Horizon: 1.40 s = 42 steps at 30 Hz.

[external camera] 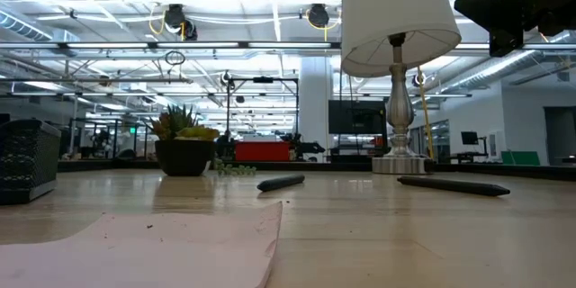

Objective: Pick and place office supplies into organizer
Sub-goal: Put the left pen into the top left section of the desk organizer

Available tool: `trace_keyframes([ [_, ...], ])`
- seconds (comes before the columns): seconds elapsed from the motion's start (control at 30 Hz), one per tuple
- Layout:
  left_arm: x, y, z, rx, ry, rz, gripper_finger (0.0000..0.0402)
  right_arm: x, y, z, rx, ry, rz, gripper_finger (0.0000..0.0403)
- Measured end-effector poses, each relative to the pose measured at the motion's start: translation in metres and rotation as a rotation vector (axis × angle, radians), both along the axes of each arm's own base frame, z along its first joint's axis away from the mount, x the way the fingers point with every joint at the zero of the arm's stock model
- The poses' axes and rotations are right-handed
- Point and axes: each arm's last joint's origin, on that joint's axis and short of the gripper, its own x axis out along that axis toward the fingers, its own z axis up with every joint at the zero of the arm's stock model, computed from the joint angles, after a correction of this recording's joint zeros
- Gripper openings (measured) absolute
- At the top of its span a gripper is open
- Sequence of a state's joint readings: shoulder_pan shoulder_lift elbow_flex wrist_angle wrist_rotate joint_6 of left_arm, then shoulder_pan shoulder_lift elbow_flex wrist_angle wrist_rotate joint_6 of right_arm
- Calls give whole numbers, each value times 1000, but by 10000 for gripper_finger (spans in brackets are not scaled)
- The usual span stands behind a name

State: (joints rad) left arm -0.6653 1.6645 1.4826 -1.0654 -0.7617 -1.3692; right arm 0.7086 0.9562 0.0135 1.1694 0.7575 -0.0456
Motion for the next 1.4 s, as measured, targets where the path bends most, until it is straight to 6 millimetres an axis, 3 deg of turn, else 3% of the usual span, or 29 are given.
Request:
trace_keyframes([
  [0.33,-63,-30,9,198,-61,-70,46,0,0,0,0,0,0,176],
  [0.53,-89,-40,12,175,-59,-111,46,0,0,0,0,0,0,173],
  [0.63,-101,-35,13,170,-49,-164,46,0,0,0,0,0,0,176],
  [1.07,-158,4,-19,191,-263,-276,46,0,0,0,0,0,0,173],
  [1.4,-195,-6,-23,303,-350,-550,46,0,0,0,0,0,0,177],
])
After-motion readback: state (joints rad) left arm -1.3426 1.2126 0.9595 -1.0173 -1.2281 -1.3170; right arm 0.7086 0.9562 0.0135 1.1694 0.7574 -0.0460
